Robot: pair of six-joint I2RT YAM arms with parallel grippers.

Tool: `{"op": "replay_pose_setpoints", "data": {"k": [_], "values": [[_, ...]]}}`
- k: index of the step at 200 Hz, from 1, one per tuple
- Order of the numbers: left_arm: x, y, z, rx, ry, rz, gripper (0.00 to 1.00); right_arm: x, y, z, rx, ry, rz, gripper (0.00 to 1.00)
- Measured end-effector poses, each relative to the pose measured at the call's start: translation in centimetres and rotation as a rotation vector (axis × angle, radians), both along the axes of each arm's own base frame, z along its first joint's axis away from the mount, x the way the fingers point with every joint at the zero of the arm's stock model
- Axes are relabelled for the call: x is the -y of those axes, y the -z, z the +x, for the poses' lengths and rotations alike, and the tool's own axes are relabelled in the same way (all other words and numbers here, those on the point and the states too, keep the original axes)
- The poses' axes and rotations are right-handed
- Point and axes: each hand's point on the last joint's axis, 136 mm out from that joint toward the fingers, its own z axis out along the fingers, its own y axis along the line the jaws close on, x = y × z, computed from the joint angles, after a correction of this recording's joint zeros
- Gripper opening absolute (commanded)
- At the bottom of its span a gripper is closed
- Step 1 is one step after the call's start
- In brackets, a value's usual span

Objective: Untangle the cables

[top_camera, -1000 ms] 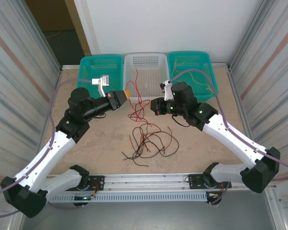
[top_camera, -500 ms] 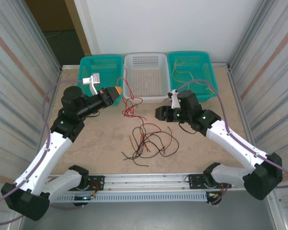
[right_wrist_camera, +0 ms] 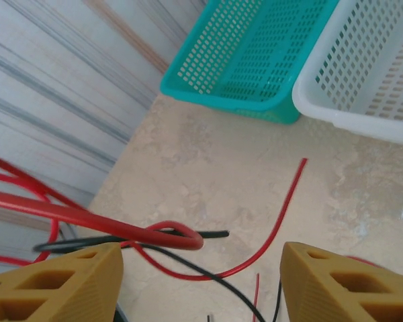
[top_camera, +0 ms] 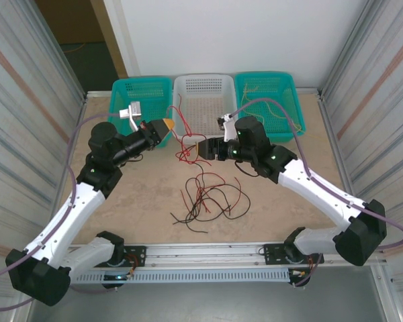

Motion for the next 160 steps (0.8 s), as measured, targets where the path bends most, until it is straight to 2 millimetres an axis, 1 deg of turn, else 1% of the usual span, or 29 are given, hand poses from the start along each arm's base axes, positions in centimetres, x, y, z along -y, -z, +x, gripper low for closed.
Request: {"op": "replay_pose_setpoints", "data": {"k": [14,47,86,95,111,117,135,160], "values": [[0.1,-0.1,-0.1,-0.001,0.006,-0.009,0.0,-0.1,-0.1,0.4,0.009,0.013,0.006,0.57],[0.1,-0.2,-0.1,-0.007,0.012,-0.027,0.0,-0.4,-0.5,1.3,0.03,0.034,0.028,0.47],[0.2,-0.1,0.0,-0.019,0.014,-0.047,0.0,0.1,-1.6,2.5,0.043,0.077,0.074,0.47],[0.2,-0.1,0.0,-0.026,0.015,-0.054,0.0,0.2,-2.0,2.8,0.046,0.087,0.09,0.41],[0.2,0.0,0.1,-0.033,0.015,-0.067,0.0,0.3,-2.3,3.0,0.046,0.097,0.11,0.25],[0.2,0.1,0.1,-0.037,0.016,-0.07,0.0,0.2,-2.4,3.1,0.045,0.1,0.117,0.17],[0.2,0.0,0.1,-0.04,0.016,-0.078,0.0,0.1,-2.3,3.4,0.035,0.107,0.116,0.0],[0.2,0.0,0.1,-0.039,0.016,-0.081,0.0,0.7,-1.6,4.2,0.007,0.142,0.108,0.0]]}}
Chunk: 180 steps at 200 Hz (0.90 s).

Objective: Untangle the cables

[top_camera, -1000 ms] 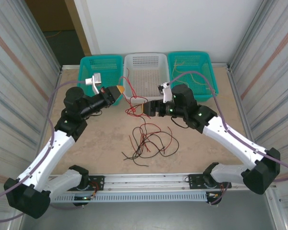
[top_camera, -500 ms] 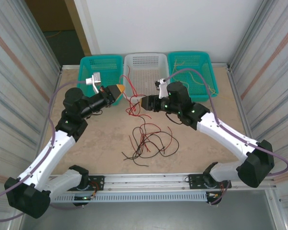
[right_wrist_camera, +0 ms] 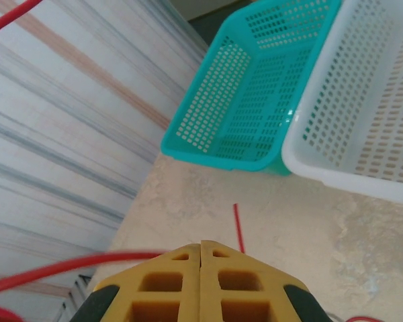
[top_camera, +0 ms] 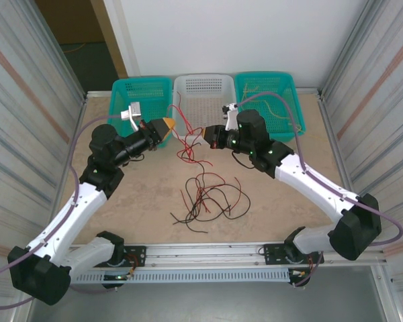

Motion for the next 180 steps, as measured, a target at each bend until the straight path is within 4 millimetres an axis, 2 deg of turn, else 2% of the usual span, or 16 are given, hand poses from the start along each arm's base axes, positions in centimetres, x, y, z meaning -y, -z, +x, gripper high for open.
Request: {"op": "replay_pose_setpoints", "data": {"k": [39,49,58,65,78,92,104,126,149,180], "values": [[-0.4,0.5,-0.3,-0.012,-0.01,0.029,0.0,2.6,1.2,1.7,-0.037,0.084,-0.017,0.0],[-0.5,0.7,-0.3,-0.02,-0.015,0.035,0.0,3.1,1.7,1.4,-0.047,0.084,-0.016,0.12],[-0.5,0.8,-0.3,-0.026,-0.017,0.037,0.0,3.3,2.1,1.0,-0.054,0.076,-0.017,0.28],[-0.6,1.0,-0.3,-0.034,-0.018,0.04,0.0,3.2,2.3,0.4,-0.052,0.057,-0.019,0.41],[-0.6,1.2,-0.2,-0.049,-0.025,0.04,0.0,2.7,1.9,-0.8,-0.034,0.014,-0.021,0.57],[-0.7,1.4,0.0,-0.064,-0.034,0.038,0.0,1.9,0.9,-2.1,0.008,-0.031,-0.024,0.71],[-0.7,1.6,0.0,-0.076,-0.035,0.036,0.0,1.4,0.1,-3.2,0.036,-0.067,-0.021,0.79],[-0.6,2.0,0.2,-0.099,-0.034,0.042,0.0,0.4,-0.9,-4.6,0.079,-0.127,-0.034,0.82],[-0.5,1.9,0.4,-0.116,-0.032,0.053,0.0,-0.4,-1.8,-4.9,0.108,-0.161,-0.061,0.81],[-0.4,0.3,-0.1,-0.086,-0.011,0.059,0.0,-0.9,-2.1,-4.6,0.134,-0.183,-0.111,0.72]]}}
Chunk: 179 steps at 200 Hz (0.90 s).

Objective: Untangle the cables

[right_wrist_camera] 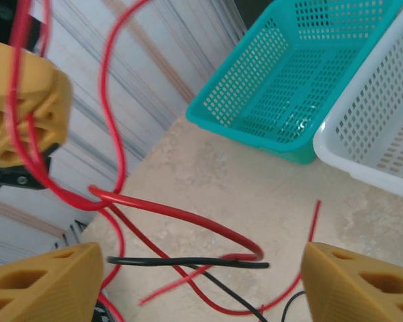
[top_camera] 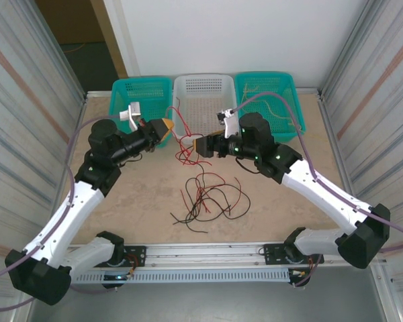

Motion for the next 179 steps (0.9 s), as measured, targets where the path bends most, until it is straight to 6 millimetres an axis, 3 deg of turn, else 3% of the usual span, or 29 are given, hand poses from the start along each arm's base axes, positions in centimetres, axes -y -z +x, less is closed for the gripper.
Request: {"op": "replay_pose_setpoints", "data": {"k": [35,73,122,149,179], "values": [[0.4,-1.5,-0.4,0.025,0.04,0.012,0.0,-0.1,0.2,0.6,0.023,0.001,-0.064,0.7],[1.0,-0.7,-0.4,-0.011,0.077,0.03,0.0,0.1,0.3,1.0,0.05,0.009,-0.11,0.65],[1.9,0.5,-0.1,-0.068,0.128,0.044,0.0,0.1,0.3,1.4,0.074,0.01,-0.131,0.31],[2.0,0.5,-0.2,-0.077,0.141,0.047,0.0,-0.3,0.7,1.7,0.068,0.008,-0.141,0.0],[1.9,0.0,-0.3,-0.06,0.138,0.07,0.0,0.0,0.9,2.2,0.073,0.034,-0.152,0.0]]}}
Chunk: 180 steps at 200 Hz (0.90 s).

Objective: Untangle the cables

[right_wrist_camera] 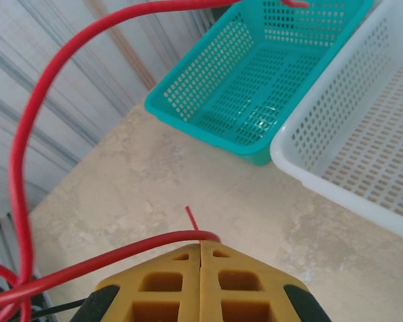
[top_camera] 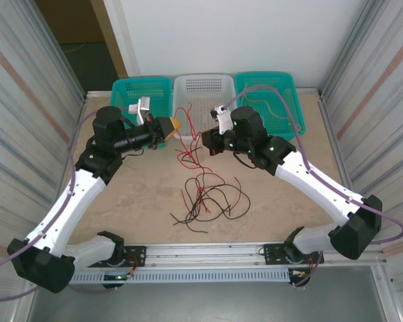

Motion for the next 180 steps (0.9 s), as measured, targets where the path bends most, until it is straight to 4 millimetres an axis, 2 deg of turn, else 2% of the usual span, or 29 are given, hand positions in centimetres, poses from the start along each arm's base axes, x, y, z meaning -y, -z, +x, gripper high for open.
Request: {"op": "replay_pose_setpoints", "data": {"k": [23,47,65,76,87,89,93,110,138,180], "values": [[-0.5,-0.1,0.1,0.012,-0.018,0.026,0.0,1.0,0.2,0.9,-0.009,0.045,0.007,0.0],[-1.2,0.0,0.4,0.007,-0.047,0.037,0.0,3.8,1.2,2.0,-0.052,0.116,0.043,0.0],[-1.5,0.0,0.6,0.004,-0.055,0.035,0.0,4.6,1.6,1.5,-0.082,0.112,0.066,0.21],[-1.4,-0.1,0.5,0.001,-0.051,0.032,0.0,3.9,1.2,0.7,-0.088,0.069,0.086,0.41],[-1.3,0.0,0.5,-0.003,-0.044,0.03,0.0,3.2,0.8,-0.1,-0.092,0.028,0.102,0.52],[-1.3,0.0,0.5,-0.005,-0.041,0.03,0.0,3.1,0.7,-0.3,-0.095,0.022,0.106,0.58],[-1.2,0.0,0.5,-0.006,-0.037,0.029,0.0,2.9,0.6,-0.6,-0.09,0.007,0.106,0.63],[-0.9,0.2,0.7,-0.019,-0.016,0.029,0.0,1.8,0.1,-1.9,-0.088,-0.048,0.119,0.77],[-0.4,0.4,0.9,-0.037,0.014,0.025,0.0,0.7,-0.3,-2.7,-0.088,-0.094,0.125,0.79],[-0.2,-0.6,0.6,-0.024,0.029,-0.001,0.0,0.9,-0.5,-0.7,-0.092,-0.06,0.166,0.73]]}}
